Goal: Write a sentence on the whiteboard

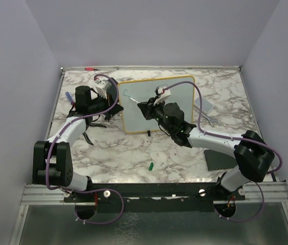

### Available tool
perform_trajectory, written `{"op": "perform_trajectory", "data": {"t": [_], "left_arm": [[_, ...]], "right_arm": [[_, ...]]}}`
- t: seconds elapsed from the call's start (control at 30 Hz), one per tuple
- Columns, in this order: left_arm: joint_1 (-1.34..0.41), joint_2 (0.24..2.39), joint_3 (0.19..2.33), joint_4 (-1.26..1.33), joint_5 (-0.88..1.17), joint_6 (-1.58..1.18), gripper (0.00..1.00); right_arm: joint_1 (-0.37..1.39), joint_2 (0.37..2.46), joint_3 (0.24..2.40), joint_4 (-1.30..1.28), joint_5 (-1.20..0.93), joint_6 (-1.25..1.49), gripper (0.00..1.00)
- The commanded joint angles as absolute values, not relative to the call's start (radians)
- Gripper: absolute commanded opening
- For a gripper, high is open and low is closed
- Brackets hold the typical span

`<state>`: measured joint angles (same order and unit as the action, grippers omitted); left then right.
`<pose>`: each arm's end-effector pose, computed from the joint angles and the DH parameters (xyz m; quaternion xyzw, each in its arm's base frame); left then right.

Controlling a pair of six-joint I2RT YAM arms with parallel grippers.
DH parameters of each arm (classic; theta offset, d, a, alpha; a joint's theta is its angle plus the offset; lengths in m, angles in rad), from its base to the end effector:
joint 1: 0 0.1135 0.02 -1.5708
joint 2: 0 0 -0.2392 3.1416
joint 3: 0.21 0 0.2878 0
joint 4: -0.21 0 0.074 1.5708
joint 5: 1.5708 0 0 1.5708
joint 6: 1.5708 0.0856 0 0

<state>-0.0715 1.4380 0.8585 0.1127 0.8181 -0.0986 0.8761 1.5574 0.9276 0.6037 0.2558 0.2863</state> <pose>0.3696 -0.0891 0.1870 0.1980 0.7840 -0.3783 0.4506 0.2960 0.3214 0.2313 -0.1213 0.7056 0.3036 0.6286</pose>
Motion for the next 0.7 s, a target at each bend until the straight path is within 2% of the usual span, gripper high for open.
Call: {"op": "perform_trajectory", "data": {"t": [0.0,0.37,0.67], "left_arm": [[-0.077,1.401,0.865,0.096,0.825,-0.081,0.00],[-0.077,1.401,0.867,0.095,0.822,-0.083,0.00],[-0.077,1.402,0.870,0.093,0.799,-0.087,0.00]], "right_arm": [[0.879,1.586,0.933,0.578,0.232,0.262,0.00],[0.909,1.623,0.971,0.585,0.225,0.254,0.00],[0.920,1.470,0.886,0.624,0.289,0.253,0.00]]}}
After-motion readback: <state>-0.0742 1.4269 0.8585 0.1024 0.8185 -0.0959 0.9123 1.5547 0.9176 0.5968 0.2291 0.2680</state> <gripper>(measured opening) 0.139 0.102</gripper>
